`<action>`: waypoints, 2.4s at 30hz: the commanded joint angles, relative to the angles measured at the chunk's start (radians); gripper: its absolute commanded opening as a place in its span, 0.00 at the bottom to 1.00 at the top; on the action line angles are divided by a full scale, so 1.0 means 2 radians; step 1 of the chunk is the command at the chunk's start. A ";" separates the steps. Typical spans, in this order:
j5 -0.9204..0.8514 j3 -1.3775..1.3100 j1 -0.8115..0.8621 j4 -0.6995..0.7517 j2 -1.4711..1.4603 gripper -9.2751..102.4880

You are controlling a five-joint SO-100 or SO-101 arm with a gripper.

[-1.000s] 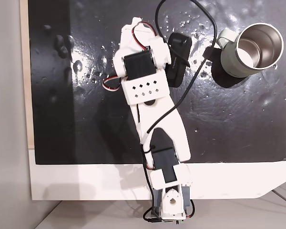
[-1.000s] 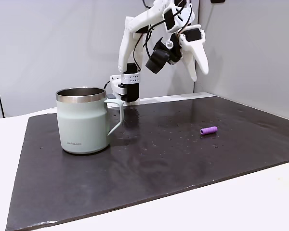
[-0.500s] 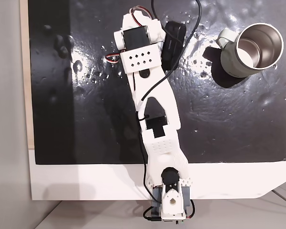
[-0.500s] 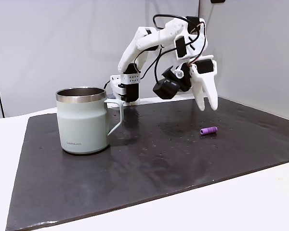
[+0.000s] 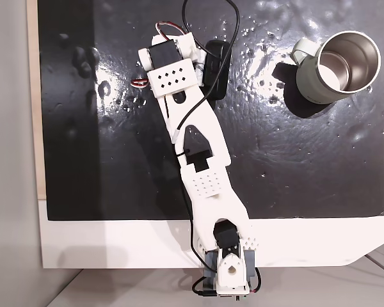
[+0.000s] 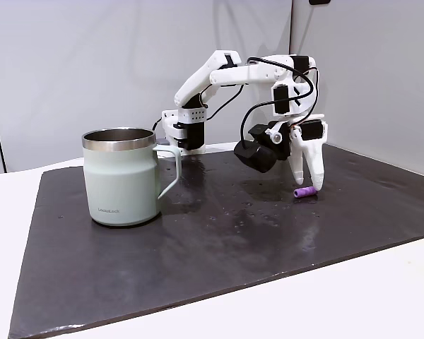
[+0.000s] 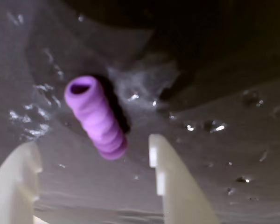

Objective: Grasp a pengrip and put it in the cup.

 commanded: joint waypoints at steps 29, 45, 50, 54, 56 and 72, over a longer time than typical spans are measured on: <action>-0.002 0.092 0.008 -0.017 0.262 0.08; -0.056 0.166 0.130 0.048 0.466 0.08; -0.085 0.161 0.220 0.101 0.479 0.08; -0.120 0.176 0.293 0.101 0.490 0.08; -0.140 0.173 0.325 0.101 0.488 0.08; -0.182 -0.036 0.457 0.100 0.304 0.08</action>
